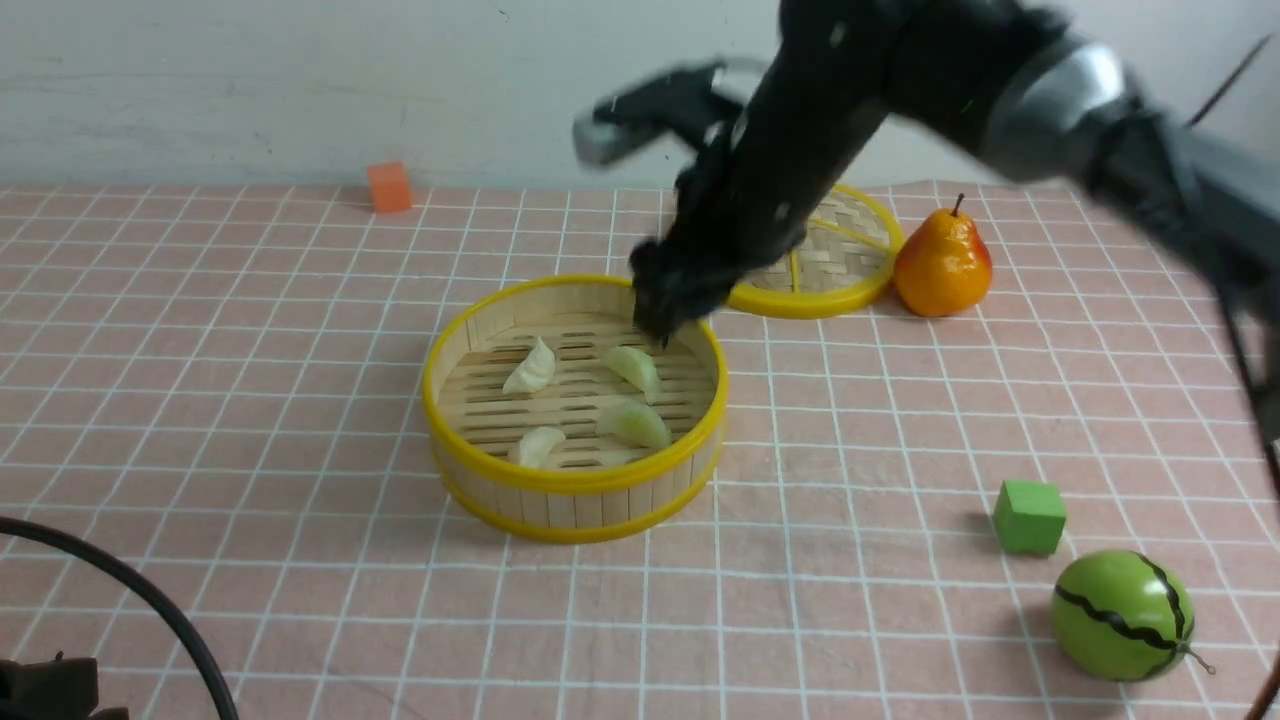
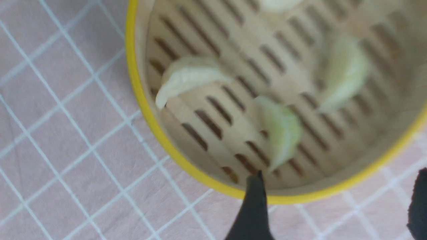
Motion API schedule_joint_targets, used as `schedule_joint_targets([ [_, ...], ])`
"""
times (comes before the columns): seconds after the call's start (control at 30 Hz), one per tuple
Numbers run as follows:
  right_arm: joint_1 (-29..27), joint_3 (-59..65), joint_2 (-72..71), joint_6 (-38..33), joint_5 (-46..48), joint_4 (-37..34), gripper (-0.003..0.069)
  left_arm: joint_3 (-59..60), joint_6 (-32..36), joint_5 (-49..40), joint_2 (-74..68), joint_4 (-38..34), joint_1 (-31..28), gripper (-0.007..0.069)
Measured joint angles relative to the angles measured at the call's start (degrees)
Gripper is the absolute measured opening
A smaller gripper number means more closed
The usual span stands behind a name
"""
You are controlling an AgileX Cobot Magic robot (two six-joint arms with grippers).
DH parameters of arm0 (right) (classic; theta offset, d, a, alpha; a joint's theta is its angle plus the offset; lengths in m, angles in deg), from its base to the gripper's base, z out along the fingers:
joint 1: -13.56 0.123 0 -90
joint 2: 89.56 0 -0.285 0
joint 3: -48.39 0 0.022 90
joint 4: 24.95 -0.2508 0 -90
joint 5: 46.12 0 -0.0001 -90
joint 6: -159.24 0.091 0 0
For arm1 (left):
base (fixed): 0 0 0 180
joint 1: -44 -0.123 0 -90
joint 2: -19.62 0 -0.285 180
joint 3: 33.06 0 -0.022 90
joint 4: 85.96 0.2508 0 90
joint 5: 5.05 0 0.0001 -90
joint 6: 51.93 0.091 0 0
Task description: Put the dumplings into the steamer on the table with the pink tablecloth.
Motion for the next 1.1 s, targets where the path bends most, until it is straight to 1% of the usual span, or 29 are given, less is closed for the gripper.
schedule_joint_targets([
  [0.03,0.00,-2.07,-3.64,1.50,0.27,1.37,0.0489,0.00,0.00,0.00,0.00,0.00,0.00,0.0007],
  [0.1,0.00,-3.43,-10.57,4.06,1.03,2.58,0.0356,0.00,0.00,0.00,0.00,0.05,0.00,0.0008],
  [0.13,0.00,-3.43,-11.18,4.24,1.03,2.69,0.0356,0.00,0.00,0.00,0.00,0.05,0.00,0.0009],
  [0.17,0.00,-3.13,-15.85,5.39,1.57,3.76,0.0249,0.00,0.00,0.00,0.00,0.05,0.00,0.0013],
  [0.27,0.00,1.86,-24.19,7.62,1.87,6.04,0.0051,0.00,0.00,0.00,0.00,0.05,0.00,0.0017],
  [0.3,0.00,4.96,-27.06,8.27,1.93,6.81,0.0011,0.00,0.00,0.00,0.00,0.05,0.00,0.0018],
  [0.33,0.00,8.73,-30.07,8.96,2.01,7.36,-0.0010,0.00,0.00,0.00,0.00,0.05,0.00,0.0018],
  [0.47,0.00,26.78,-42.78,10.84,2.26,8.18,-0.0019,0.00,0.00,-0.06,0.00,0.05,0.00,0.0020],
  [0.5,0.00,27.95,-42.78,10.84,2.22,8.18,-0.0019,0.00,0.00,-0.06,0.00,0.05,0.00,0.0020],
  [0.53,0.00,38.94,-50.03,10.99,0.91,8.18,-0.0019,0.00,0.00,-0.06,0.00,0.05,0.00,0.0020],
  [0.57,0.00,43.99,-52.91,11.12,-1.07,8.24,-0.0019,0.00,0.00,-0.06,0.00,0.05,0.00,0.0020],
  [0.63,0.00,55.23,-58.46,11.23,-7.88,8.35,-0.0019,0.00,0.00,-0.06,0.00,0.05,0.00,0.0020],
  [0.73,0.00,73.62,-68.27,11.40,-20.78,8.08,-0.0017,0.00,0.00,-0.06,0.00,0.05,0.00,0.0020],
  [0.87,0.00,92.30,-77.79,11.46,-34.90,5.54,-0.0016,0.00,0.00,-0.06,0.00,0.05,0.00,0.0024],
  [0.93,0.00,99.50,-80.90,11.46,-39.20,3.35,-0.0015,0.00,0.00,-0.06,0.00,0.05,0.00,0.0027],
  [0.97,0.00,100.25,-81.20,11.46,-39.54,3.35,-0.0014,0.00,0.00,-0.06,0.00,0.05,0.00,0.0027],
  [1.0,0.00,106.17,-83.32,11.46,-41.98,1.96,-0.0014,0.00,0.00,-0.06,0.00,0.05,0.00,0.0029],
  [1.1,0.00,113.08,-86.25,11.46,-44.91,2.18,-0.0014,0.00,0.00,-0.06,0.00,0.05,0.00,0.0031],
])
